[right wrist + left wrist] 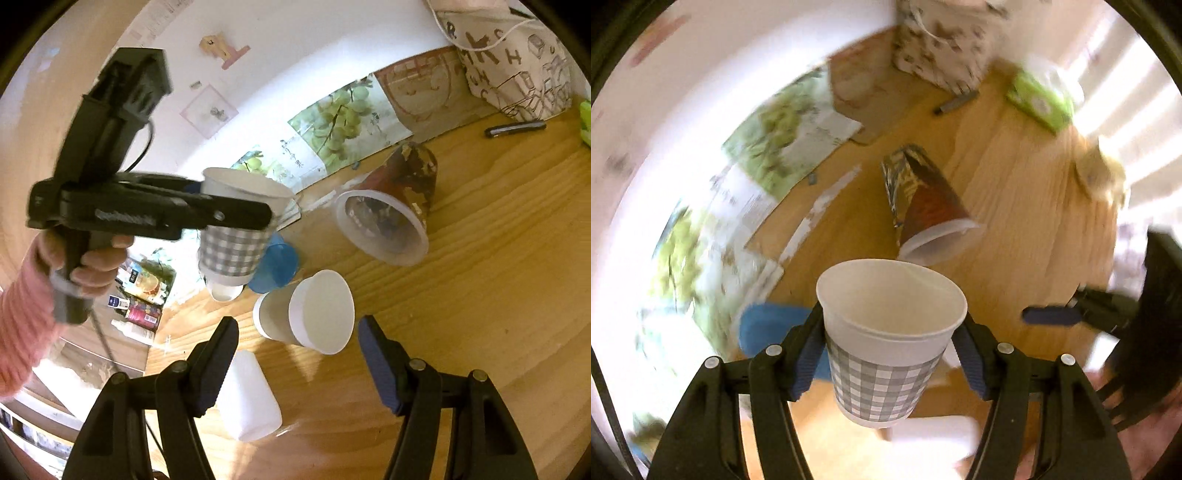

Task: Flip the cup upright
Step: 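Lift the grey-checked cup with the right gripper and rotate it mouth up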

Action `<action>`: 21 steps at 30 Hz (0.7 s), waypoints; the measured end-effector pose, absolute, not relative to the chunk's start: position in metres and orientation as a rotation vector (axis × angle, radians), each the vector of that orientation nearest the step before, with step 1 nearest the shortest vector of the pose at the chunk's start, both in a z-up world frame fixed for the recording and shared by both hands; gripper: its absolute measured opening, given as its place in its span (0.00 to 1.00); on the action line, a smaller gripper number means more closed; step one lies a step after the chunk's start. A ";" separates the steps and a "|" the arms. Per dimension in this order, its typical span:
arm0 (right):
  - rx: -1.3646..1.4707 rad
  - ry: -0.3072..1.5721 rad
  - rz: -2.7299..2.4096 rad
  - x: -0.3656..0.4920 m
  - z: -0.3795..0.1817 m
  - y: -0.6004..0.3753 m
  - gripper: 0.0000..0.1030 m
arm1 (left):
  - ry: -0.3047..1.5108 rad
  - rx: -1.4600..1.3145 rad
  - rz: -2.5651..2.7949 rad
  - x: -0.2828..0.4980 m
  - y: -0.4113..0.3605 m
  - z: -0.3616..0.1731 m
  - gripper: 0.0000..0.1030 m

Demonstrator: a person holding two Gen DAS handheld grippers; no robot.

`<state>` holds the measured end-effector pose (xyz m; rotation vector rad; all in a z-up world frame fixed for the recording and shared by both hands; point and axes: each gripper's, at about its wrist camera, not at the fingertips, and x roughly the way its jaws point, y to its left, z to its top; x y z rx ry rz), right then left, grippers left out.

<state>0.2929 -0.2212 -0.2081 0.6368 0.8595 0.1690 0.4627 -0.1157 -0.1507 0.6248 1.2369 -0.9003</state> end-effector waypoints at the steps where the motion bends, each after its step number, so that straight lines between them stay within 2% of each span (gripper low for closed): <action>1: 0.638 0.855 0.168 0.290 -0.206 -0.221 0.66 | 1.237 0.570 -0.894 0.457 -0.117 -0.145 0.66; 6: 0.657 0.829 0.181 0.276 -0.190 -0.226 0.66 | 1.246 0.367 -0.832 0.435 -0.102 -0.127 0.66; 13: 0.650 0.828 0.227 0.258 -0.171 -0.238 0.66 | 1.391 -0.018 -0.740 0.405 -0.071 -0.138 0.66; 21: 0.595 0.909 0.308 0.232 -0.174 -0.255 0.66 | 1.461 -0.168 -0.601 0.352 -0.065 -0.163 0.66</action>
